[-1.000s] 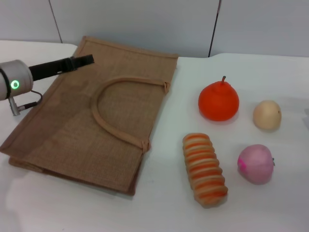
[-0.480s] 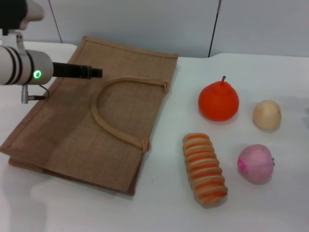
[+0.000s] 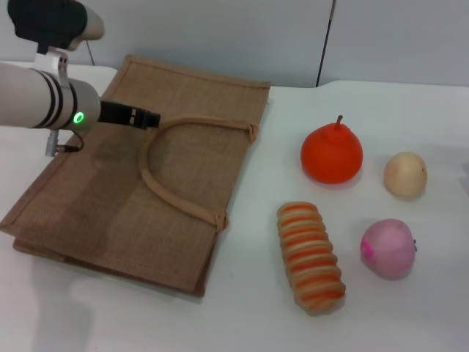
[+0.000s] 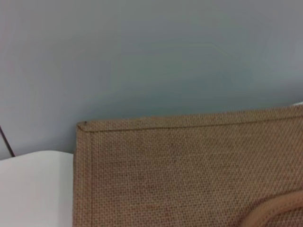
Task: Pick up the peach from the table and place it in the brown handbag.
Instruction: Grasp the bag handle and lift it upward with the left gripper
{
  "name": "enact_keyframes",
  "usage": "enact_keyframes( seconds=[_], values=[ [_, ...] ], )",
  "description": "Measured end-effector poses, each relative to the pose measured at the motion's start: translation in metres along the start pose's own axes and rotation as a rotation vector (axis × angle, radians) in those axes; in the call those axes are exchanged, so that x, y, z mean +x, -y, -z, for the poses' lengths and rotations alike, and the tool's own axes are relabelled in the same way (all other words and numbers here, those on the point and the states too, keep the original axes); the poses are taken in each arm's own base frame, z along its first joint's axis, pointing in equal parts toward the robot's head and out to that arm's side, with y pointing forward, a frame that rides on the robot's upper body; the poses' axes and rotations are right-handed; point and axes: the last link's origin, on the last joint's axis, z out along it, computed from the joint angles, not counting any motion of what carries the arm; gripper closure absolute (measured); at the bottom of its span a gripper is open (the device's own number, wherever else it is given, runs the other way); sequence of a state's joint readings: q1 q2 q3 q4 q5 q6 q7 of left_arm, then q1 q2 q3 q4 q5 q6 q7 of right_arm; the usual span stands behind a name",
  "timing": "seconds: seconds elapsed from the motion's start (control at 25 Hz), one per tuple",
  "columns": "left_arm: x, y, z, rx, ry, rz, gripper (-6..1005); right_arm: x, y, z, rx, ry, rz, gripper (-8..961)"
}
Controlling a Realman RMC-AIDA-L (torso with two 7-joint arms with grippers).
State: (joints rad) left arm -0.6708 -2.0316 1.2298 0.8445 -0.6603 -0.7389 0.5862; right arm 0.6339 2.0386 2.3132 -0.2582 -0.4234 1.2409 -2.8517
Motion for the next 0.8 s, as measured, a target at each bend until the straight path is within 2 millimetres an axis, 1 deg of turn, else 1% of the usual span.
enact_keyframes(
  seconds=[0.44, 0.8],
  values=[
    [-0.014, -0.014, -0.017, 0.031, 0.016, -0.132, 441, 0.000, -0.001, 0.000, -0.002, 0.001, -0.001, 92],
    [-0.020, -0.014, -0.024, 0.050, 0.025, -0.158, 440, 0.000, -0.001, 0.000, -0.004, 0.000, 0.000, 94]
  ],
)
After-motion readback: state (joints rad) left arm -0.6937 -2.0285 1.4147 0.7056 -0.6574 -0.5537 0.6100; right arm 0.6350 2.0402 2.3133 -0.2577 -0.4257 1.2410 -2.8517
